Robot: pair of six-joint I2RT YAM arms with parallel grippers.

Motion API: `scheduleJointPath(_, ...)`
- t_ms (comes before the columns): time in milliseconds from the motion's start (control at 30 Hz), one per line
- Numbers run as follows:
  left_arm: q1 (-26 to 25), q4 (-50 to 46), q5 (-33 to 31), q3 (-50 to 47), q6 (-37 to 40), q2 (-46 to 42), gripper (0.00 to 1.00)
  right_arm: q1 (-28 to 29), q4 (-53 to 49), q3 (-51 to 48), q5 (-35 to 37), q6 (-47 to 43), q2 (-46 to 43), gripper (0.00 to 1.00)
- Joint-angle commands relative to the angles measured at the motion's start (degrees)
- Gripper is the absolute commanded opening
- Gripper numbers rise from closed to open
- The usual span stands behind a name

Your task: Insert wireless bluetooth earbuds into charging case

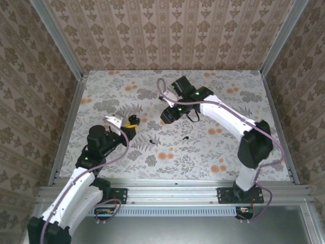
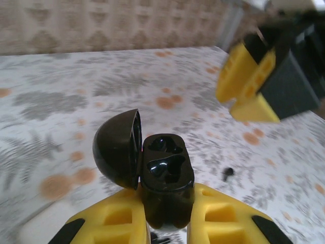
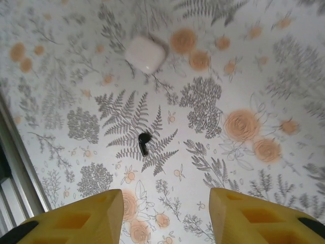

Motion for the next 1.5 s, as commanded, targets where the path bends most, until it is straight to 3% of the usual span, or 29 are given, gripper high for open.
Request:
scheduleJointPath(0, 3.6, -4.6, -4.3, -1.1, -5.3, -4.9, 0.09, 2.4, -11.3, 8.2, 3.0, 3.1, 7.5, 0.48)
scheduleJointPath(300, 7.0, -11.5, -9.8, -0.5, -6.2, -9.2, 0.08, 5.6, -18.7, 24.7, 4.9, 3.4, 23.9, 0.48)
scheduleJointPath(500, 8.1, -14.0, -12.1, -0.5, -6.3, -11.7, 0.08, 6.8, -23.1, 32.4, 6.7, 2.5, 30.3, 0.48)
scheduleJointPath(1467, 9.4, -14.9, -12.2, -0.5, -6.8, -12.0, 0.08, 12.8, -28.2, 38.8, 7.6, -2.2, 39.8, 0.47)
